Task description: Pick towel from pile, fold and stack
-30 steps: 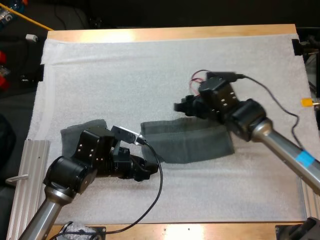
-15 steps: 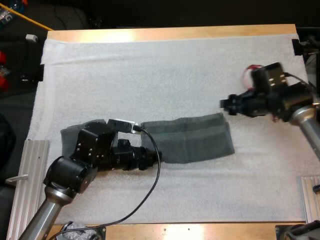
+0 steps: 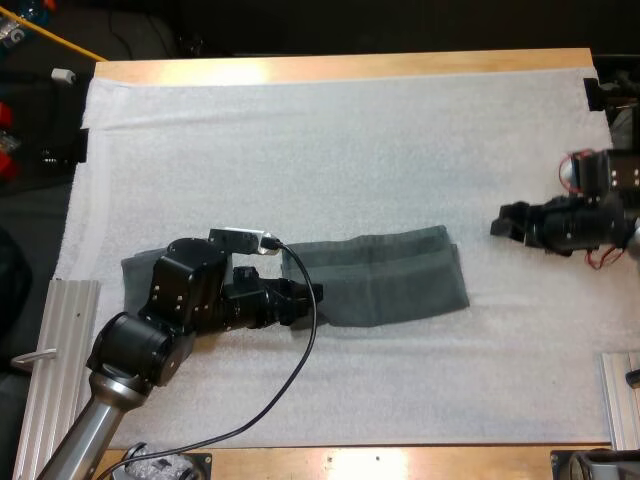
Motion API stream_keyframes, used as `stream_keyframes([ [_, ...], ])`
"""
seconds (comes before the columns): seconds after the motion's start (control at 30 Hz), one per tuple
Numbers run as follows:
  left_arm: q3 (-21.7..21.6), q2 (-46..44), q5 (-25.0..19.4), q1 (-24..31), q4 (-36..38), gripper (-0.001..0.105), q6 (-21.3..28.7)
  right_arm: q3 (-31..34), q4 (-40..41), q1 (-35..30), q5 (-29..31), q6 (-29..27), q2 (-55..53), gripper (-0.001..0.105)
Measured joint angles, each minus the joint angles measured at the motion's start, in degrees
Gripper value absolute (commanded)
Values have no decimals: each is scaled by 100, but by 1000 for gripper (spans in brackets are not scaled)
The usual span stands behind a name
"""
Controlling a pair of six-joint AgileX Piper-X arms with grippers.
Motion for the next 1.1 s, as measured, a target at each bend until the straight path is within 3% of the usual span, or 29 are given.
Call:
stream_keyframes([
  [0.27,0,0,0,0,26,58,-11,859,-1003,0,-303,482,71,62],
  [0.97,0,0,46,0,201,58,-11,890,-1730,1263,-593,1414,1203,62],
  [1.07,0,0,45,0,220,58,-11,890,-1739,1271,-576,1490,1203,52],
  [1.1,0,0,45,0,236,58,-11,890,-1739,1271,-540,1507,1203,42],
])
